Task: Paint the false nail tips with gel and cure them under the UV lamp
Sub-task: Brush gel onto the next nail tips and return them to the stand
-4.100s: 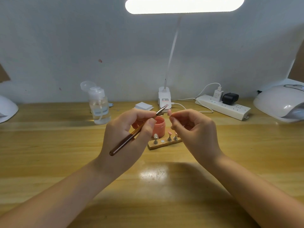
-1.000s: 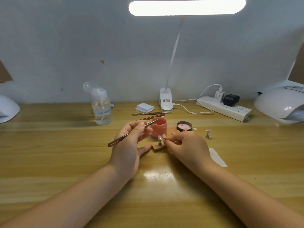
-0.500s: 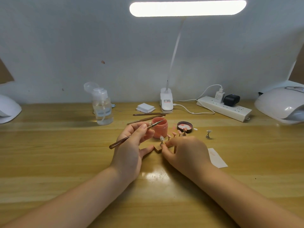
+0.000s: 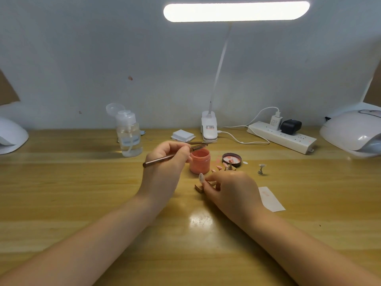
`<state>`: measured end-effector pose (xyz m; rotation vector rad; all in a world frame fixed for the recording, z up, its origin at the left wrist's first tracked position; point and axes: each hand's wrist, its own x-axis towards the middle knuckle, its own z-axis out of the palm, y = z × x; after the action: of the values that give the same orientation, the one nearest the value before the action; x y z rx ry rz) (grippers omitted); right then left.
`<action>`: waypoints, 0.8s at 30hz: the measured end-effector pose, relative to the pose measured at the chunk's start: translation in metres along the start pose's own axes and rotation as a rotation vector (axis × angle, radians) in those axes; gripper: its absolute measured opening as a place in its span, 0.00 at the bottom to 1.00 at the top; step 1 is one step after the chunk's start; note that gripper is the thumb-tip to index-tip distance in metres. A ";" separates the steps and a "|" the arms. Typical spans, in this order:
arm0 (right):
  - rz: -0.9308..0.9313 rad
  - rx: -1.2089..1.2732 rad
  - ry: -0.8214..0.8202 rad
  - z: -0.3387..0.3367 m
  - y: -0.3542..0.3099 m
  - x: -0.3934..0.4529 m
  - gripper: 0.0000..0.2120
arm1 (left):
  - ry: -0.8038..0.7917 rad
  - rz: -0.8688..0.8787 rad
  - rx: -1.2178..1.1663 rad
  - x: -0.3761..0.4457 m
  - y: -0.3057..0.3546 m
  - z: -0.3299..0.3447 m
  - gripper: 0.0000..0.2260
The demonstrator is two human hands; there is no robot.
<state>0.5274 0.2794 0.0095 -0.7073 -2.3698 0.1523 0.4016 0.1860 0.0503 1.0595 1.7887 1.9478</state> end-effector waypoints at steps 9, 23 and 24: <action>0.033 0.347 0.234 -0.005 0.000 0.004 0.04 | -0.105 0.202 0.723 0.064 0.035 0.010 0.08; -0.042 0.475 0.281 0.000 0.004 0.005 0.05 | -0.296 -0.232 0.782 0.100 0.019 0.034 0.04; -0.036 0.479 0.282 -0.001 0.004 0.005 0.05 | -0.272 -0.271 0.687 0.101 0.019 0.032 0.03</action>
<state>0.5264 0.2853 0.0115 -0.4208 -1.9683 0.5461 0.3593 0.2717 0.0989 1.1173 2.3394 0.9846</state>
